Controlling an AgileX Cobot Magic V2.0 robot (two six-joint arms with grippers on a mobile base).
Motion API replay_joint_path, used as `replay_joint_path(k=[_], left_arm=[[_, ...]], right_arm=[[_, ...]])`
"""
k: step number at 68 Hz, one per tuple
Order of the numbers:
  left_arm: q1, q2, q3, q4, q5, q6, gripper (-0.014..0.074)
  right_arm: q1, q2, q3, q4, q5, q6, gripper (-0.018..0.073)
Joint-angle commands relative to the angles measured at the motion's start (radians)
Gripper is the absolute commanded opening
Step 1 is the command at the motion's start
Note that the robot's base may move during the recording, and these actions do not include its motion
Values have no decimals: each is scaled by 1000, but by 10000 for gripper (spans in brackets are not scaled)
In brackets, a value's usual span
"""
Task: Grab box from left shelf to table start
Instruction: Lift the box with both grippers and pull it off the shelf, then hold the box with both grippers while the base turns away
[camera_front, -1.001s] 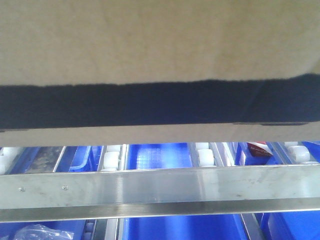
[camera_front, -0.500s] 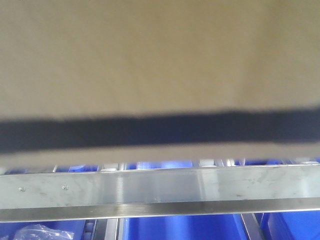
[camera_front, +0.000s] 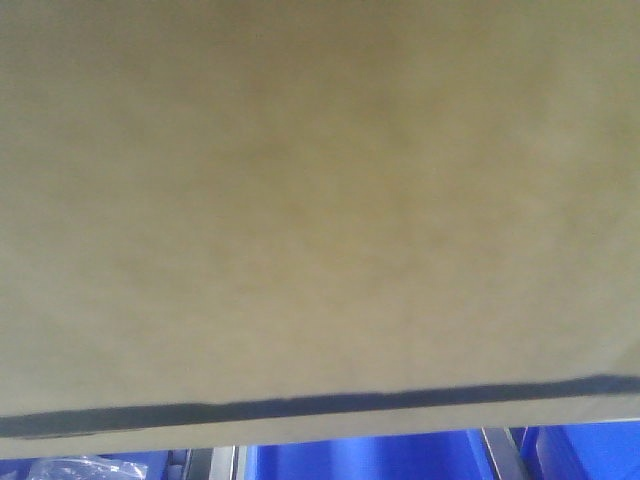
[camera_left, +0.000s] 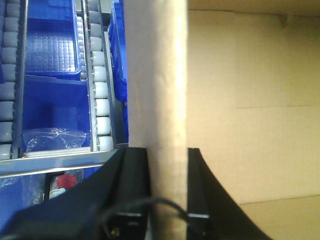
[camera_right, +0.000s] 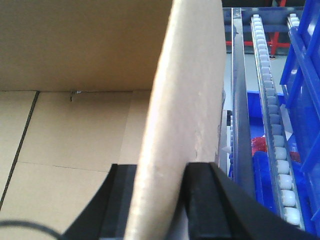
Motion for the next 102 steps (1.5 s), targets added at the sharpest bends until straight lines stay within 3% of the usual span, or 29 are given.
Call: replay_joint_path(k=[1,102], left_arm=[[-9,-2,-34,40,-157,4,-99],[-9,3,-34,40,-153,4,-99]], right_arm=[[-5,21,-29,-54,-167,-7,60],[-5,21,-29,-54,-166,-7,60]])
